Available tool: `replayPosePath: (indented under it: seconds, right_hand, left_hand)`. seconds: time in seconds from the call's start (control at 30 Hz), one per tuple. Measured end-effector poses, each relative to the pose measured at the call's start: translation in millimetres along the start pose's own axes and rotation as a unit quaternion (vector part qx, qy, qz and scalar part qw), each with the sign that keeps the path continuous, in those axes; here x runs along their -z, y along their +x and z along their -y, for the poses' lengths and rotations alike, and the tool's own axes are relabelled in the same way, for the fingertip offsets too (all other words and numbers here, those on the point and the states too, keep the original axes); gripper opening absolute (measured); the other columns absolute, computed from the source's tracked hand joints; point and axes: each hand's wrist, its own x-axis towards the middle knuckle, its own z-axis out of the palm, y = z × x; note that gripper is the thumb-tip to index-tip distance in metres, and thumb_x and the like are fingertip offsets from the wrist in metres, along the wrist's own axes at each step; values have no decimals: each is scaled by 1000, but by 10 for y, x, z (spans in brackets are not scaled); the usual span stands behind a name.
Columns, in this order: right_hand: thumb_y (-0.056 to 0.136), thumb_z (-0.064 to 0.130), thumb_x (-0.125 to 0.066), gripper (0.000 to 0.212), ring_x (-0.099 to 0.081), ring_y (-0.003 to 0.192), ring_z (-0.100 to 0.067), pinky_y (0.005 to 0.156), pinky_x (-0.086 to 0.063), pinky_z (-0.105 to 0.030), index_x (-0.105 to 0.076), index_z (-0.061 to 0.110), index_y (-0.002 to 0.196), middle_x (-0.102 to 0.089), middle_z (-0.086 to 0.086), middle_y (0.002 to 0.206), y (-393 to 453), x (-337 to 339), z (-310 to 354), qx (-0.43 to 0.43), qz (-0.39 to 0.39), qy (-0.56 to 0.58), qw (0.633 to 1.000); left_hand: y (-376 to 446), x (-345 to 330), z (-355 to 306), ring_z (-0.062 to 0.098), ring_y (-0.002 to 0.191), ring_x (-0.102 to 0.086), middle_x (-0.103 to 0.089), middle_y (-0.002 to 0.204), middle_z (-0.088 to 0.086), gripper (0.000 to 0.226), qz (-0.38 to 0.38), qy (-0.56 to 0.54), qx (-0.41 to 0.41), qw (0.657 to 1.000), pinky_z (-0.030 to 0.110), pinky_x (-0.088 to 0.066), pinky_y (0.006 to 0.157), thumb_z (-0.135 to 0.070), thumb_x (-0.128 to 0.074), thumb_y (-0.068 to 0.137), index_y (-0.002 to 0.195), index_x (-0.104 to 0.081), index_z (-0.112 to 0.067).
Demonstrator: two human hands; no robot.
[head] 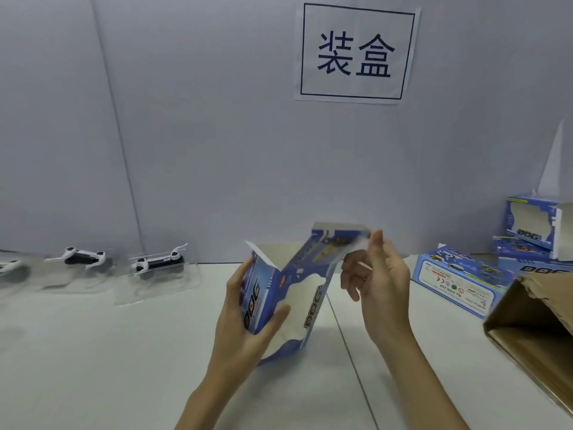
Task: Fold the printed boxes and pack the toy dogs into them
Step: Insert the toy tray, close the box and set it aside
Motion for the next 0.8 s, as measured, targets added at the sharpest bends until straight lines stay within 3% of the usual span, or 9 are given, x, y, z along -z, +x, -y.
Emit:
replayPosePath:
  seconds: [0.07,0.13,0.23,0.3,0.33,0.43,0.6,0.7,0.8]
  right_hand:
    - [91,51,-69,48,-60,63,-18,47,-45,-22,-58,22,127,-68,-7,83,-6,-23,-38,40,-44,-49,997]
    - [89,47,-70,44,-65,79,-10,63,-53,-20,-58,27,125,-68,0,93,-20,-24,-102,78,-62,-146,984]
    - [87,52,-65,47,-64,110,0,91,-58,-24,-58,34,130,-66,9,122,-69,-79,-243,15,53,-203,978]
    - [89,51,-62,59,-58,128,-5,100,-57,-33,-48,39,145,-60,13,140,-135,-147,-340,-32,137,-193,971]
    - [90,49,-62,64,-58,131,-7,98,-58,-34,-41,41,150,-57,14,143,-172,-180,-383,-44,163,-185,968]
    - [92,42,-63,70,-57,126,3,81,-58,-17,-30,47,154,-53,13,145,-253,-246,-476,-58,199,-190,960]
    - [94,50,-64,75,-56,128,1,84,-53,-11,-26,41,159,-52,11,145,-320,-284,-548,-69,203,-199,956]
    - [97,43,-63,71,-52,125,13,83,-52,-8,-20,52,153,-45,17,148,-342,-317,-502,-68,218,-175,958]
    - [99,37,-62,73,-46,132,13,86,-52,-9,-15,56,152,-36,25,152,-358,-337,-474,-41,236,-165,957]
  left_hand:
    - [17,0,-103,13,115,-69,-62,131,-21,91,-21,-59,30,998,30,-63,77,-68,-78,78,153,-29,-53]
    - [40,17,-150,15,113,-70,-64,122,-22,93,-25,-119,96,988,36,-65,74,-78,-78,67,146,-29,-66]
    - [55,28,-134,25,118,-70,-68,126,-13,89,5,-201,164,966,52,-64,82,-60,-83,76,143,-25,-74]
    - [55,39,-105,26,120,-70,-68,128,-16,86,36,-227,185,955,51,-63,83,-41,-83,85,139,-27,-78]
    - [56,53,-91,25,120,-69,-68,128,-17,86,49,-234,190,952,48,-63,83,-39,-83,84,137,-29,-79]
    - [58,97,-58,25,119,-70,-67,131,-15,82,67,-225,189,954,41,-63,81,-47,-84,74,134,-36,-76]
    - [57,104,-47,27,113,-72,-69,129,-12,72,50,-205,173,962,37,-64,76,-53,-78,71,131,-41,-69]
    - [59,103,-74,25,110,-73,-71,124,-14,68,37,-190,164,967,36,-64,75,-53,-77,69,123,-42,-74]
    - [53,77,-155,22,106,-75,-71,120,-14,57,18,-186,161,969,32,-63,71,-64,-80,67,112,-47,-73]
